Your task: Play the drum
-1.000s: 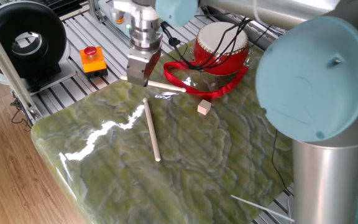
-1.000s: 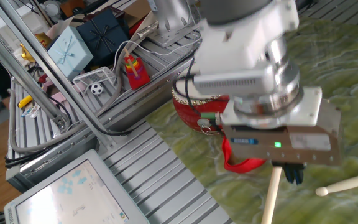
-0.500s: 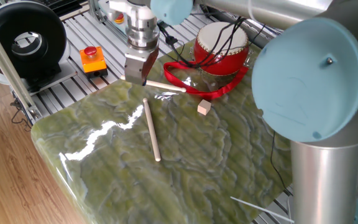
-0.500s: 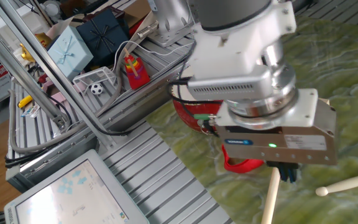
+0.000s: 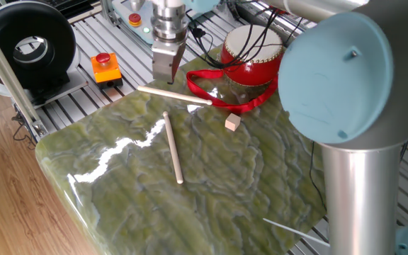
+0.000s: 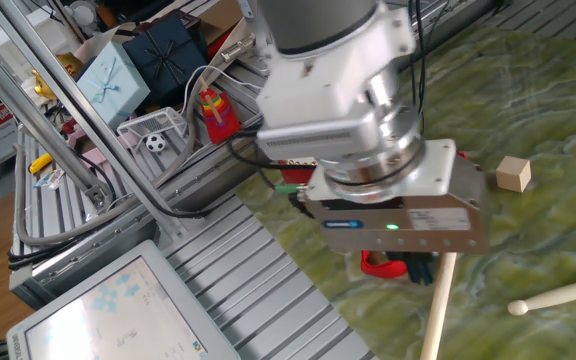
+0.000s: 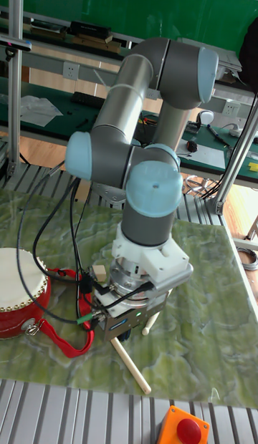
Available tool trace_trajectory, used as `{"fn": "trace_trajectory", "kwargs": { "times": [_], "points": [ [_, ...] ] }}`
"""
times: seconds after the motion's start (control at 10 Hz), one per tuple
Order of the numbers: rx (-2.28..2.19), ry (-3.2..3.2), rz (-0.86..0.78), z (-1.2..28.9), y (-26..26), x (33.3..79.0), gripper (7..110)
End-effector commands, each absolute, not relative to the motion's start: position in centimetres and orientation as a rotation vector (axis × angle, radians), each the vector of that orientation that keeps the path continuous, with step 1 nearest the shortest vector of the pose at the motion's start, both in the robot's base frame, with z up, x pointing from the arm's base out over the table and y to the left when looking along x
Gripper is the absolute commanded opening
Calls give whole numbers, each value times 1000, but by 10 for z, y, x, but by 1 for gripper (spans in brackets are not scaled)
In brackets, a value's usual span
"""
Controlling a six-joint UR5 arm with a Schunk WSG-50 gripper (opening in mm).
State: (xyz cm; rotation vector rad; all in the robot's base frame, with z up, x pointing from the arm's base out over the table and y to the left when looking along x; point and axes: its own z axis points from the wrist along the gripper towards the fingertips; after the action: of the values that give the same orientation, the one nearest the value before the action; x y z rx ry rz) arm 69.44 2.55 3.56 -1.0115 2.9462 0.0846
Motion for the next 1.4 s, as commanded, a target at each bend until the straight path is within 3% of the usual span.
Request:
{"fn": "trace_trajectory", "kwargs": {
  "times": [0.0, 0.5, 0.7, 0.8, 1.0, 1.1, 1.3],
  "points": [
    [-1039, 2935, 139, 30, 27, 695, 7],
    [-979, 3010, 72, 12, 13, 674, 7],
    [-955, 2977, 141, 18, 29, 676, 7],
    [-956, 2977, 147, 23, 32, 677, 22],
    [-954, 2960, 137, 22, 36, 686, 22],
    [-945, 2964, 123, 18, 36, 688, 44],
    [-908, 2989, 101, 13, 42, 687, 44]
  ]
}}
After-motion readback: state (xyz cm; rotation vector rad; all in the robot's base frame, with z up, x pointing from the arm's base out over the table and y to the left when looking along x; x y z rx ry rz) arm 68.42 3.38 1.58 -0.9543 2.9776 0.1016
